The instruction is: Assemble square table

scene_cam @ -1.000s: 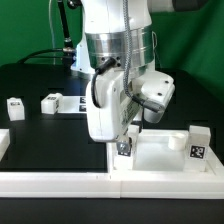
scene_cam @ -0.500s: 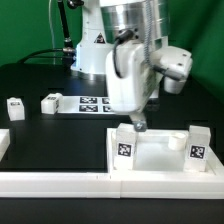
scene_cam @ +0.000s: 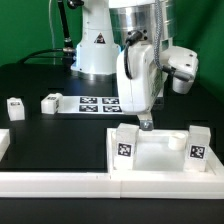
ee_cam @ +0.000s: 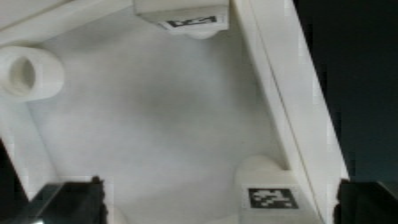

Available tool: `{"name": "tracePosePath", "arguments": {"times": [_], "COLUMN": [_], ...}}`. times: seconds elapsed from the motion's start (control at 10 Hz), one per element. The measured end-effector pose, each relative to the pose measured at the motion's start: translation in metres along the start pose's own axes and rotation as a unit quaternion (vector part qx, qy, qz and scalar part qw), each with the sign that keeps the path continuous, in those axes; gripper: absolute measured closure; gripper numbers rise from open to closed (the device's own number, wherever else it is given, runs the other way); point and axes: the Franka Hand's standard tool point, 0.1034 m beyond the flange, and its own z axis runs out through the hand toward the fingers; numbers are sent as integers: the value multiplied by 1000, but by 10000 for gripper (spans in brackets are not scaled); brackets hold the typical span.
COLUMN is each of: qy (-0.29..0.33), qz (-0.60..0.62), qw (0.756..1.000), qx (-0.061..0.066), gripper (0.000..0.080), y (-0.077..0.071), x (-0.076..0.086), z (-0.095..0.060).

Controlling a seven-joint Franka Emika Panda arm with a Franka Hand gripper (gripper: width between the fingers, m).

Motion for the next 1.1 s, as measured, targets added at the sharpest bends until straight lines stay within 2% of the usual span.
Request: {"name": "tracePosePath", "arguments": {"times": [0.2, 0.3, 0.4, 0.5, 0.7, 1.1], "qy": [0, 5, 10, 10, 12, 13], "qz": [-1, -14, -44, -51, -57, -56], "qw": [1000, 1000, 998, 997, 996, 996], "qx": [0, -9, -39, -64, -72, -72], "gripper": [150, 150, 150, 150, 150, 150], "y": [1, 12, 40, 55, 63, 63], "x": [-1, -6, -10, -10, -15, -14], "z": [0, 3, 7, 7, 10, 12]}}
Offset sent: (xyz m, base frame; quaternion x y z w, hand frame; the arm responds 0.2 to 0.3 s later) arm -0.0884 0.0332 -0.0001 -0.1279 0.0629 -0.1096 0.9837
